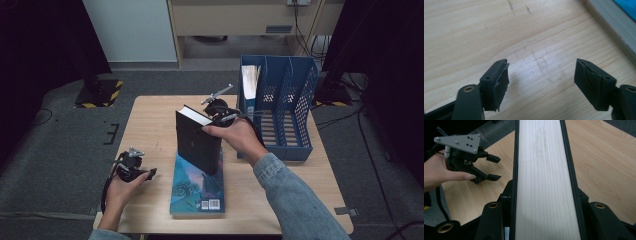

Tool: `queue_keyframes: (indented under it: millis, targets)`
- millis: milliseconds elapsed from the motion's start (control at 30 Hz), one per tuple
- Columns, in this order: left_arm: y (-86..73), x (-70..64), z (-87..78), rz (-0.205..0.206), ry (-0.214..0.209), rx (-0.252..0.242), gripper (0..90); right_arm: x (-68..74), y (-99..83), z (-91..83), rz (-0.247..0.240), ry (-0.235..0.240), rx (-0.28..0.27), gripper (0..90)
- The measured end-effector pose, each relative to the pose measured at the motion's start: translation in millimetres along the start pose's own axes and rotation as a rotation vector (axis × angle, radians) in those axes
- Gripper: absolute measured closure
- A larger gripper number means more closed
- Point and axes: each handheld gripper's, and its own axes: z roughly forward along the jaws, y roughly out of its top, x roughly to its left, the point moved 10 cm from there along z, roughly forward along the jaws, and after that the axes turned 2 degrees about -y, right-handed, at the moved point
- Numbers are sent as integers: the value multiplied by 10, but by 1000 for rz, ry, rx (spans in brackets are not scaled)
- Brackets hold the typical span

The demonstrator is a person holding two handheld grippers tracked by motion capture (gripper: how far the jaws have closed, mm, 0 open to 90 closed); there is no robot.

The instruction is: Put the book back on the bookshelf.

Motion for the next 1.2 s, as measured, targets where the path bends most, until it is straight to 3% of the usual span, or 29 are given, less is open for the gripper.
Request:
queue_keyframes:
  millis: [100, 267, 500, 667, 1000, 1200]
  targets:
    - [-40, 19, 53, -6, -4, 19, 197, -51, -9, -21, 56, 9, -3, 523]
    - [-90, 7, 100, 8, -6, 51, 163, -76, -22, -66, 107, 14, -5, 523]
    - [-92, 24, 134, -5, 11, 44, 87, -79, -52, -201, 113, 8, -28, 523]
    - [-123, -12, 163, 17, 15, -17, 7, -71, -109, -305, 110, -1, -39, 523]
    - [-117, 51, 182, 16, 22, -103, 0, -43, -221, -578, 118, -32, -63, 522]
    - [-118, 44, 186, 7, 31, -131, 0, 3, -314, -725, 127, -1, -91, 521]
